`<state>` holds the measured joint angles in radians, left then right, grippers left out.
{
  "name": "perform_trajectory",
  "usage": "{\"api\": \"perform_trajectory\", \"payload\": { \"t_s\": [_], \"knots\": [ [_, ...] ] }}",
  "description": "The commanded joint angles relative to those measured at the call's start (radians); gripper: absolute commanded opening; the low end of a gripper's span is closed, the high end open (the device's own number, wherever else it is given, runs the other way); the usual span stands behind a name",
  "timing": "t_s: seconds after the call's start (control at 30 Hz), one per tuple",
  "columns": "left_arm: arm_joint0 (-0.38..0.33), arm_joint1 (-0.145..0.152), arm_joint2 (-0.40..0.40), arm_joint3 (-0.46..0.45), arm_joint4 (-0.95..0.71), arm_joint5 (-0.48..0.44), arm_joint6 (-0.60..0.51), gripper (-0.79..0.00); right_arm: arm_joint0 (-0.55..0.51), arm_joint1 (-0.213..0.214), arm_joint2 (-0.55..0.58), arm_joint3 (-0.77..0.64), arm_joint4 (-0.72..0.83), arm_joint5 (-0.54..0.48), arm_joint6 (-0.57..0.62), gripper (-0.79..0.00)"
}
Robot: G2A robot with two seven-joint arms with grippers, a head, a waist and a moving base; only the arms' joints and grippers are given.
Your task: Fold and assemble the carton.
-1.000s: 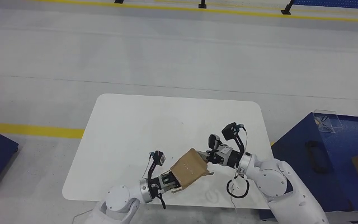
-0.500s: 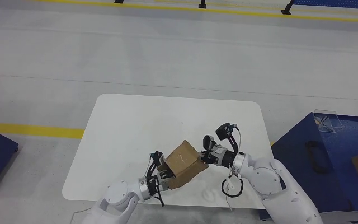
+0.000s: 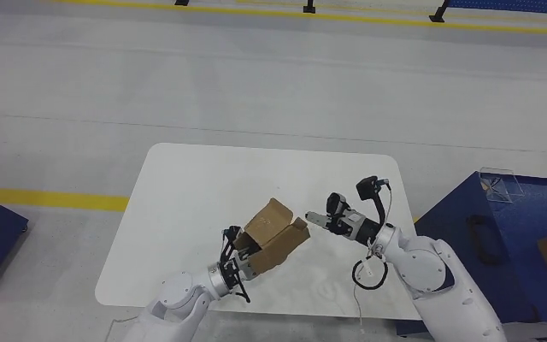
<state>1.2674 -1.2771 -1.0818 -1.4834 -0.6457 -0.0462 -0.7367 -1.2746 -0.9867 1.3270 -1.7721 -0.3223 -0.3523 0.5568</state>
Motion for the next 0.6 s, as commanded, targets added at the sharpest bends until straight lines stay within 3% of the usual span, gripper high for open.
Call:
{"api": "perform_trajectory", "payload": {
  "t_s": [0.0,0.57],
  "knots": [
    [0.001,-0.001,-0.003,-0.001,-0.014,-0.003,0.012,-0.785,-0.017,0.005,0.019,-0.006,-0.02,-0.01,0.036,0.0],
    [0.003,-0.009,0.045,-0.02,0.057,-0.052,0.034,-0.785,0.07,-0.029,-0.164,0.056,-0.223,0.039,-0.041,0.0]
  ]
}}
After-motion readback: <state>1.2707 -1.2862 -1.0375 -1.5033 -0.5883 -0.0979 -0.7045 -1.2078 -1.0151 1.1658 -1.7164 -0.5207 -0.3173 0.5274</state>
